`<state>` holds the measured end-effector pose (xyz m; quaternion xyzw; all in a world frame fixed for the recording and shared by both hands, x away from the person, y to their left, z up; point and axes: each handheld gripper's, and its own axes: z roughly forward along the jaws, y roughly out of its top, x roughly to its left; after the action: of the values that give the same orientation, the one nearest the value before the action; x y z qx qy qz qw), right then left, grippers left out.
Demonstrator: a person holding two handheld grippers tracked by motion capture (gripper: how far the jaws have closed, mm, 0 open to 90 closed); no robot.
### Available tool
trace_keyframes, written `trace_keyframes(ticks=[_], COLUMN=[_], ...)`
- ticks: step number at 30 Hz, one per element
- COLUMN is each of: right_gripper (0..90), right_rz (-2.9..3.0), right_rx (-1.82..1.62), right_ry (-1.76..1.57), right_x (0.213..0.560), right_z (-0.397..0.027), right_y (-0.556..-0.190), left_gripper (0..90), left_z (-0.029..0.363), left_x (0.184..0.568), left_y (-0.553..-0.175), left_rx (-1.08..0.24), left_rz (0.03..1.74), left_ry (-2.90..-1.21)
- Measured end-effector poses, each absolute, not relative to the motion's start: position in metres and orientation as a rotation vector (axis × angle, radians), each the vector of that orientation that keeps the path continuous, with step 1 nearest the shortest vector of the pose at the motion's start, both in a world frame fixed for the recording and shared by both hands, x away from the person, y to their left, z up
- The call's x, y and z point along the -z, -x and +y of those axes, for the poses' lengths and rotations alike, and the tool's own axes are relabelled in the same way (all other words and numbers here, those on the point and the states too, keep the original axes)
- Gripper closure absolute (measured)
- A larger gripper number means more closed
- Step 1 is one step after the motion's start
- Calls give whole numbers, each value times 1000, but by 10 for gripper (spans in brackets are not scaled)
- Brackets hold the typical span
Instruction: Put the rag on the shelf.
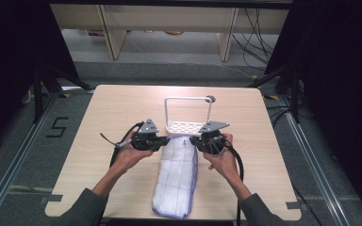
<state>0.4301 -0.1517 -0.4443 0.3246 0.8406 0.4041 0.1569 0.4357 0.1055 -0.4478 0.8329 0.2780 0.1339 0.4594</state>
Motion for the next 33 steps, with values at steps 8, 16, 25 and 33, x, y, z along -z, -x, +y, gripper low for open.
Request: trace_keyframes(ticks=[8, 16, 25, 33], right_gripper=[861, 862, 862, 863], right_rz=[2381, 2361, 2352, 2333], right_rx=[-1198, -1227, -1252, -1274], right_ry=[-907, -877, -870, -897], right_x=[432, 416, 409, 399], right_z=[-155, -156, -159, -162], right_y=[-425, -416, -415, -411], left_gripper=[845, 844, 843, 843], left_z=[107, 107, 110, 108], left_x=[436, 424, 417, 403], left_y=[-430, -425, -425, -423], left_rx=[-327, -331, -342, -348], left_rz=[672, 655, 647, 630], left_ry=[-2022, -2007, -1996, -1983])
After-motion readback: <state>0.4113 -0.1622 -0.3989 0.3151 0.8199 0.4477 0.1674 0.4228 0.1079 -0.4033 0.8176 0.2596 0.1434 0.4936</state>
